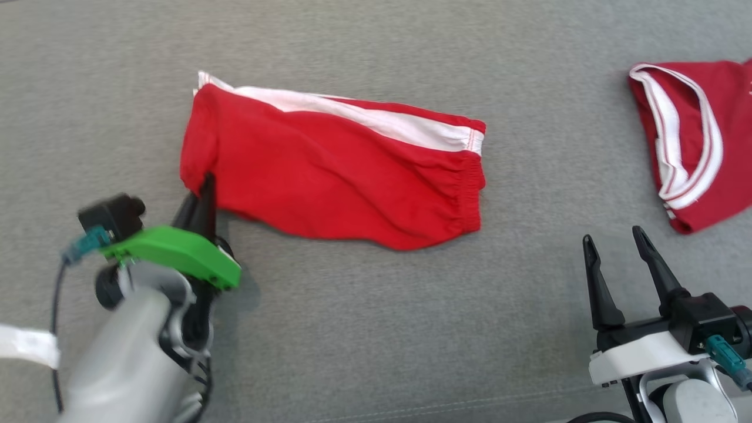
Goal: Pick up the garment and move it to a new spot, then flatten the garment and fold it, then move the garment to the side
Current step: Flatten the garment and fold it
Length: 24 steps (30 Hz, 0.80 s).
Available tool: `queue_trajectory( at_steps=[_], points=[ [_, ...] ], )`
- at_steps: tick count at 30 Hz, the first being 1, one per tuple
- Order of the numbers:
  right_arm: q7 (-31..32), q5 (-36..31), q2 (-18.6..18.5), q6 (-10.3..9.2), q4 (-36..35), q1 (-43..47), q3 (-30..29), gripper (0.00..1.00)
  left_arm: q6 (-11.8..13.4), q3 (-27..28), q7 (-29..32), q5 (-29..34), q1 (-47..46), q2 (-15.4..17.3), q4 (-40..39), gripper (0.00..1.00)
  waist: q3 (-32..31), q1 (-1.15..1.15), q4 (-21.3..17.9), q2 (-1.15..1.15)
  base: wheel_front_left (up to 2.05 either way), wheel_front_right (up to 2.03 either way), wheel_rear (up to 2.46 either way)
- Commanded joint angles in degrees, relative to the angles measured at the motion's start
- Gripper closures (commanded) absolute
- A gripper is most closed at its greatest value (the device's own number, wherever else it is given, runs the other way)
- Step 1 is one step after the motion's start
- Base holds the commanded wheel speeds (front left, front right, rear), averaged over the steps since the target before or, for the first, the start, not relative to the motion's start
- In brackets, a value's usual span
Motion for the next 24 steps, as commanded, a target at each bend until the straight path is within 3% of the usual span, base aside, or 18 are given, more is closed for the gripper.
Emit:
queue_trajectory(
  at_steps=[1,7,15,16,17,18,24],
  points=[
    [-0.01,-0.31,-0.52,-0.09,0.13,0.94,-0.01,0.0,1.56,0.27,-1.08,0.01,2.92,-0.85,-1.66,1.0,-3.31,0.0,6.1,0.0,0.0,0.0,0.0],
    [-0.01,-0.12,-2.18,-0.09,0.67,1.99,0.49,0.0,5.18,-0.61,-2.89,3.35,9.78,-3.33,-7.92,1.0,-4.39,0.0,10.08,0.0,0.0,0.0,0.0],
    [-0.01,-0.02,-3.76,-0.09,-0.06,-0.15,0.68,0.0,6.38,-0.4,-3.37,7.92,12.72,-5.12,-9.71,1.0,-4.21,0.0,11.71,0.0,0.0,0.0,0.0],
    [-0.01,0.18,-3.63,-0.09,-0.26,-0.56,0.63,0.0,6.53,0.17,-3.4,9.15,12.39,-4.76,-10.09,0.69,-4.06,0.0,11.51,0.0,0.0,0.0,0.0],
    [-0.01,0.31,-3.66,-0.09,-0.47,-1.01,1.13,0.0,6.51,0.79,-3.4,10.38,12.3,-4.5,-10.49,0.05,-3.94,0.0,11.24,0.0,0.0,0.0,0.0],
    [-0.01,0.63,-3.71,-0.09,-0.72,-1.64,1.84,0.0,6.54,1.48,-3.27,11.1,12.7,-4.41,-10.88,0.0,-3.89,0.0,10.9,0.0,0.0,0.0,0.0],
    [0.89,6.53,-5.87,-0.09,1.17,-8.0,9.19,0.0,8.44,7.24,-3.25,24.35,17.23,-1.32,-16.17,0.0,-3.6,0.0,9.11,0.0,0.0,0.0,0.0]
  ],
)
